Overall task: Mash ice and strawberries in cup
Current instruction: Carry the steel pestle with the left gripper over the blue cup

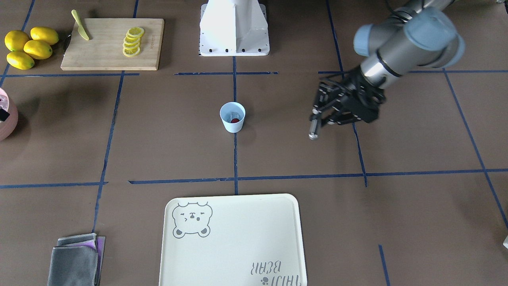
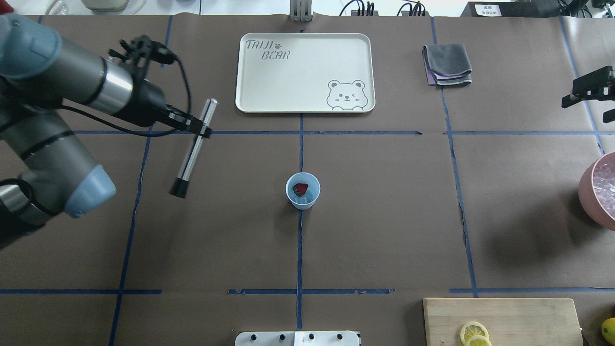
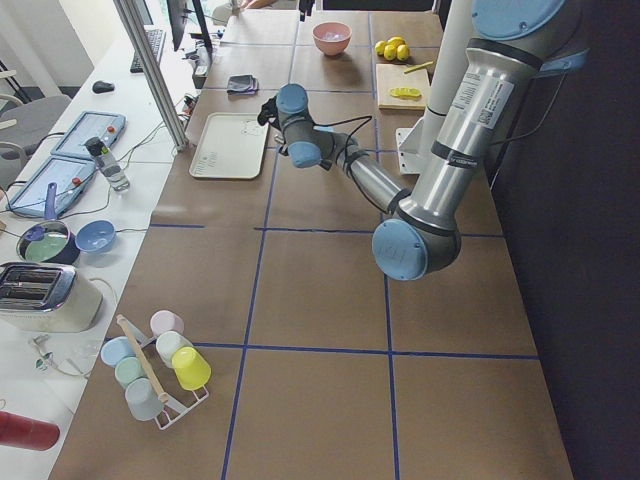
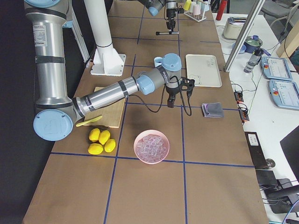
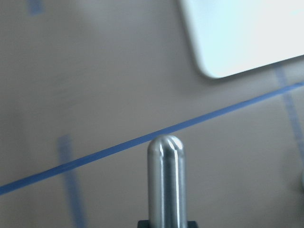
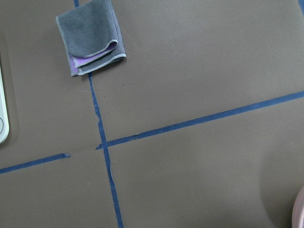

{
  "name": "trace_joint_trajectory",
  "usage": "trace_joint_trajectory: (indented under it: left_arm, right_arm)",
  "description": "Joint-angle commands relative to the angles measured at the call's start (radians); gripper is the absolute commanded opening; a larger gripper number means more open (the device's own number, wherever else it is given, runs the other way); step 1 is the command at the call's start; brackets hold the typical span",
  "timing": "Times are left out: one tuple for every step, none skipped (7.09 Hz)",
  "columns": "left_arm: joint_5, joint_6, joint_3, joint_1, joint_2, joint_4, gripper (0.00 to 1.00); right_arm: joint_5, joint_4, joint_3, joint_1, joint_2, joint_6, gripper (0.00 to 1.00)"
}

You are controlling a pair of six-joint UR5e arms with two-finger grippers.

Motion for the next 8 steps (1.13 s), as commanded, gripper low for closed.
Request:
trace_joint_trajectory:
  left_arm:
    - [0.295, 0.018, -0.072, 0.160, -0.112, -0.044, 0.00]
    - [0.401, 0.059, -0.074, 0.202, -0.105, -0.167, 0.00]
    - [0.577, 0.098, -0.054, 0.283, -0.097, -0.275, 0.01]
    - [0.790, 0.291, -0.046, 0.344, -0.102, -0.346, 0.02]
    - [0.874, 0.361, -0.025, 0.400, -0.100, -0.471, 0.01]
    - [0.905, 0.364, 0.051, 0.403, -0.103, -0.591, 0.01]
    - [0.919, 0.365, 0.140, 0.405, -0.108, -0.715, 0.01]
    - [0.943, 0.374, 0.176, 0.405, -0.111, -0.789, 0.00]
  right_arm:
    - [0.000, -0.001, -0.002, 0.000, 0.005, 0.000, 1.00]
    - [0.000, -0.001, -0.004, 0.000, 0.005, 0.000, 1.00]
    - [0.000, -0.001, -0.002, 0.000, 0.006, 0.000, 1.00]
    - [0.000, -0.001, -0.001, 0.002, 0.006, 0.000, 1.00]
    - [0.000, -0.001, -0.001, 0.002, 0.006, 0.000, 1.00]
    - [0.000, -0.001, 0.001, 0.002, 0.006, 0.000, 1.00]
    - [0.000, -0.001, -0.001, 0.002, 0.008, 0.000, 1.00]
    - [0.000, -0.001, 0.001, 0.002, 0.008, 0.000, 1.00]
